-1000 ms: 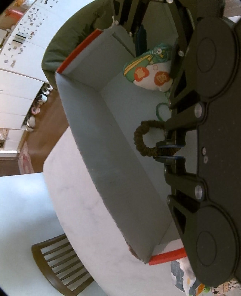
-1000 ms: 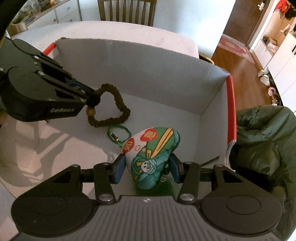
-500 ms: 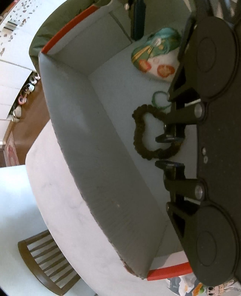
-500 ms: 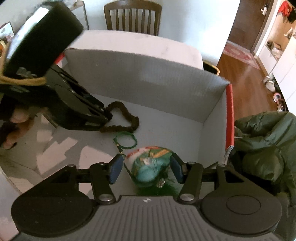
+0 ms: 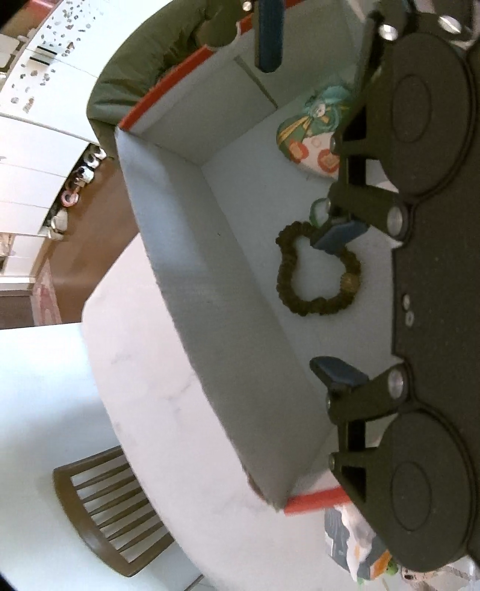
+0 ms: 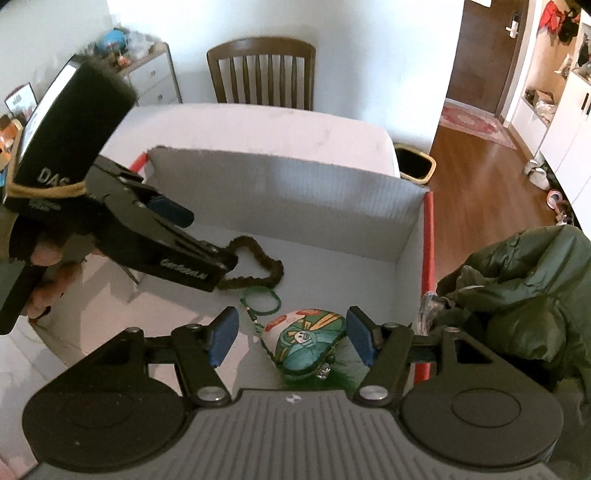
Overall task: Organize objects
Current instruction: 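Open the left tool to drop the bracelet while the right tool releases the pouch, then withdraw both tools from the box back over the table pile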
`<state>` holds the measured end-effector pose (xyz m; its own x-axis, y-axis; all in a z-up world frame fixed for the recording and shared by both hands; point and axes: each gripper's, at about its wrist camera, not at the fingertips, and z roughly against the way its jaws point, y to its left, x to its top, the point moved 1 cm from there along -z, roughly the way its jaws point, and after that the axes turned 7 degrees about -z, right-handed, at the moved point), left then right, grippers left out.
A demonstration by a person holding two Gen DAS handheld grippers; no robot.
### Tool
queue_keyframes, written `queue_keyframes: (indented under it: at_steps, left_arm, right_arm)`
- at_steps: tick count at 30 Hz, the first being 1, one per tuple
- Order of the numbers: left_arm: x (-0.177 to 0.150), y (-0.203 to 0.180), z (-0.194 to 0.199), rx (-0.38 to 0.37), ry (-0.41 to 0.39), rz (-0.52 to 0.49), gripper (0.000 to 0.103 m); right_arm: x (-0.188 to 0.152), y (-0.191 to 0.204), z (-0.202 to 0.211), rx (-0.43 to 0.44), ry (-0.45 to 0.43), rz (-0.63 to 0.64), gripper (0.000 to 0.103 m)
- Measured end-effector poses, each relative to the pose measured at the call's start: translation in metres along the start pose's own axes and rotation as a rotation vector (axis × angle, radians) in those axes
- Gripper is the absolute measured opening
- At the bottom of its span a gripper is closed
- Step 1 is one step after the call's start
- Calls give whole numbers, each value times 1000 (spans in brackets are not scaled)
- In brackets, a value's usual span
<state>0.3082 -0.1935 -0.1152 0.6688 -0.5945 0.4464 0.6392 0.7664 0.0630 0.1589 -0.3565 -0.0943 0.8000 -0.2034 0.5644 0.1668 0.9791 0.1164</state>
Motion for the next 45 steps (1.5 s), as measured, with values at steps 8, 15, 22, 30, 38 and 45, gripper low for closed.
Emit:
queue_keyframes:
  at_steps: [8, 15, 22, 30, 38, 45]
  left_arm:
    - [-10, 1, 42, -29, -83, 45, 63]
    - [-24, -4, 83, -40, -179, 50, 69]
    - [-44, 3, 119, -81, -261, 96, 74]
    - [-83, 24, 163, -89, -342, 149, 84]
    - [-124, 52, 188, -55, -386, 215, 102]
    - [-162, 79, 200, -10, -401, 260, 102]
  right_arm:
    - [-3, -1, 24, 22, -63, -38, 64]
    - [-6, 8, 52, 46, -127, -65, 68]
    - [-10, 30, 79, 64, -189, -72, 73]
    - [-15, 64, 104, 104, -238, -89, 80]
    - [-26, 111, 112, 148, -262, -86, 84]
    - [-33, 153, 112, 177, -272, -84, 85]
